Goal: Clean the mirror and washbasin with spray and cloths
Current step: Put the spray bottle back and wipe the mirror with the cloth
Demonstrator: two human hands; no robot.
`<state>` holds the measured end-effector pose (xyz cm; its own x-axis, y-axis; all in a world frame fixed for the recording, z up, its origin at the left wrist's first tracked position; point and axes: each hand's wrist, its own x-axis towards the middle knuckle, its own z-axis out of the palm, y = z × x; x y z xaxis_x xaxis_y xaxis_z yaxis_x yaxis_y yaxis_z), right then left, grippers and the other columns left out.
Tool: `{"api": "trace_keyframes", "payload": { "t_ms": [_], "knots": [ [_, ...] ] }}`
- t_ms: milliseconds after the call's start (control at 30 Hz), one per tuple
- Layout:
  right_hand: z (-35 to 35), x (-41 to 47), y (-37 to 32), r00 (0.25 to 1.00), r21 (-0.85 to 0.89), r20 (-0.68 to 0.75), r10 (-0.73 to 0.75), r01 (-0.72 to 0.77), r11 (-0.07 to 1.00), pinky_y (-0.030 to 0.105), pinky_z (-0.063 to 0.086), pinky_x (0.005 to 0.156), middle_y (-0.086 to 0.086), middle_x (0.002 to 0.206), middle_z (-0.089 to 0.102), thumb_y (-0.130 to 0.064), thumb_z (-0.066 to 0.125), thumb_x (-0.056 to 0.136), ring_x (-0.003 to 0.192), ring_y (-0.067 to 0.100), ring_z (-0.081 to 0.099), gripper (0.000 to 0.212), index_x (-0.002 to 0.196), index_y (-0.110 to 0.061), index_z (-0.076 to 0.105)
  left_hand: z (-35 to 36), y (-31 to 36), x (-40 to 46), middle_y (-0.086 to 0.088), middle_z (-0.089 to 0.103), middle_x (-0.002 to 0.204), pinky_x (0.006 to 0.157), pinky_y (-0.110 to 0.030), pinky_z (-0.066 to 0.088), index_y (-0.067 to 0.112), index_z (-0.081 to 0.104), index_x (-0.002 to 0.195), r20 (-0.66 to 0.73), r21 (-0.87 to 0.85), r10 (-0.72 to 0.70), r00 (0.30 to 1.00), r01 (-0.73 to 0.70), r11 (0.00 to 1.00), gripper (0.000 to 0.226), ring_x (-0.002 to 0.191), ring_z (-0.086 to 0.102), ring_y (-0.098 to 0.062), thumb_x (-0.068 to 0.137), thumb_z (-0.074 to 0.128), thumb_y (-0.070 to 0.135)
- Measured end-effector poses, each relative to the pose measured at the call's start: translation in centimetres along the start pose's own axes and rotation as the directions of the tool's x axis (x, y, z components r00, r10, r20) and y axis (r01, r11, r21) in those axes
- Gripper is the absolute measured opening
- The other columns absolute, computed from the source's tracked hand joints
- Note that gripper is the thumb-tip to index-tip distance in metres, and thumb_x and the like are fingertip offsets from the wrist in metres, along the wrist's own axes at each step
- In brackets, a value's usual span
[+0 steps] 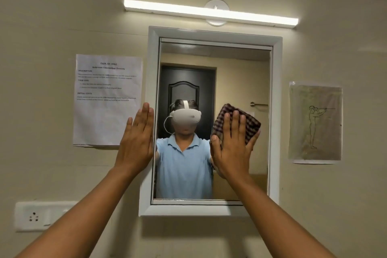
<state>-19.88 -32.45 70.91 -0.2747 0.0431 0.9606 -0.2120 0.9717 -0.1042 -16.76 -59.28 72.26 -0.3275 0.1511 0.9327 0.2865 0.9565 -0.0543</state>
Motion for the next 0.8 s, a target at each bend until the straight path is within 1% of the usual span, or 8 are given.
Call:
{"api": "trace_keyframes", "payload": {
  "t_ms": [100,267,333,400,467,600,700,800],
  "knots": [
    [-0.2,2.2,-3.2,0.998,0.002,0.009,-0.062,0.062,0.998,0.065,-0.005,0.116,0.005,0.166,-0.003,-0.054,0.02,0.099,0.153,0.024,-0.005,0.07,0.158,-0.019,0.003,0.0,0.0,-0.2,-0.008,-0.003,0.163,0.121,-0.049,0.016,0.011,0.002,0.155,0.006,-0.015,0.009,1.0,-0.008,1.0,0.071,0.151,0.003,-0.024,0.088,0.022,0.022],
    [0.1,6.0,-9.6,0.983,0.006,0.006,-0.186,0.186,0.983,0.067,-0.001,0.116,0.006,0.166,-0.003,-0.052,0.024,0.1,0.153,0.025,-0.004,0.07,0.158,-0.02,0.005,0.2,-0.3,-0.4,-0.007,-0.005,0.163,0.121,-0.049,0.015,0.011,0.001,0.155,0.017,-0.032,0.017,1.0,-0.017,0.999,0.067,0.151,0.0,-0.021,0.092,0.021,0.025],
    [0.3,6.2,-11.6,0.976,0.009,0.008,-0.216,0.215,0.976,0.066,-0.003,0.116,0.005,0.166,-0.003,-0.051,0.025,0.1,0.153,0.024,-0.006,0.069,0.158,-0.02,0.004,0.1,-0.3,-0.6,-0.006,-0.006,0.163,0.122,-0.048,0.012,0.012,0.001,0.155,0.016,-0.052,0.024,1.0,-0.023,0.998,0.066,0.151,-0.002,-0.02,0.093,0.021,0.023],
    [0.6,5.6,-13.0,0.971,0.012,0.016,-0.24,0.24,0.971,0.065,-0.006,0.116,0.005,0.166,-0.003,-0.05,0.024,0.1,0.153,0.024,-0.006,0.068,0.158,-0.02,0.003,0.2,-0.3,-0.9,-0.006,-0.006,0.163,0.122,-0.049,0.011,0.012,0.001,0.155,0.015,-0.072,0.03,0.999,-0.029,0.997,0.067,0.151,-0.002,-0.02,0.094,0.027,0.018],
    [0.9,4.4,-13.6,0.964,0.007,0.034,-0.262,0.262,0.965,0.064,-0.007,0.116,0.005,0.166,-0.003,-0.049,0.022,0.101,0.153,0.023,-0.006,0.067,0.158,-0.02,0.004,0.3,-0.5,-1.4,-0.007,-0.006,0.164,0.121,-0.05,0.012,0.011,0.001,0.155,0.021,-0.084,0.035,0.999,-0.033,0.996,0.068,0.151,-0.002,-0.019,0.095,0.032,0.016],
    [1.3,1.4,-13.6,0.957,-0.005,0.069,-0.283,0.284,0.959,0.062,-0.009,0.117,0.004,0.166,-0.003,-0.047,0.023,0.101,0.153,0.023,-0.007,0.067,0.158,-0.019,0.004,0.6,-0.5,-2.4,-0.007,-0.004,0.164,0.121,-0.05,0.013,0.011,0.001,0.155,0.039,-0.116,0.036,0.999,-0.031,0.993,0.063,0.151,0.0,-0.019,0.098,0.024,0.022],
    [1.6,-1.6,-12.8,0.944,-0.001,0.111,-0.309,0.311,0.95,0.063,-0.004,0.117,0.004,0.166,-0.004,-0.047,0.025,0.101,0.153,0.022,-0.008,0.067,0.158,-0.019,0.003,0.7,-0.3,-3.2,-0.007,-0.005,0.164,0.122,-0.05,0.012,0.013,0.0,0.155,0.059,-0.123,0.041,0.997,-0.033,0.992,0.062,0.151,-0.001,-0.019,0.098,0.02,0.026],
    [1.7,-4.4,-11.6,0.918,0.013,0.144,-0.37,0.372,0.928,0.063,0.001,0.118,0.003,0.166,-0.001,-0.046,0.028,0.101,0.153,0.021,-0.006,0.066,0.158,-0.019,0.007,0.7,-0.1,-3.6,-0.007,-0.005,0.164,0.122,-0.05,0.01,0.012,-0.001,0.155,0.063,-0.099,0.032,0.997,-0.026,0.995,0.063,0.151,-0.001,-0.021,0.097,0.02,0.028]
  ]
}}
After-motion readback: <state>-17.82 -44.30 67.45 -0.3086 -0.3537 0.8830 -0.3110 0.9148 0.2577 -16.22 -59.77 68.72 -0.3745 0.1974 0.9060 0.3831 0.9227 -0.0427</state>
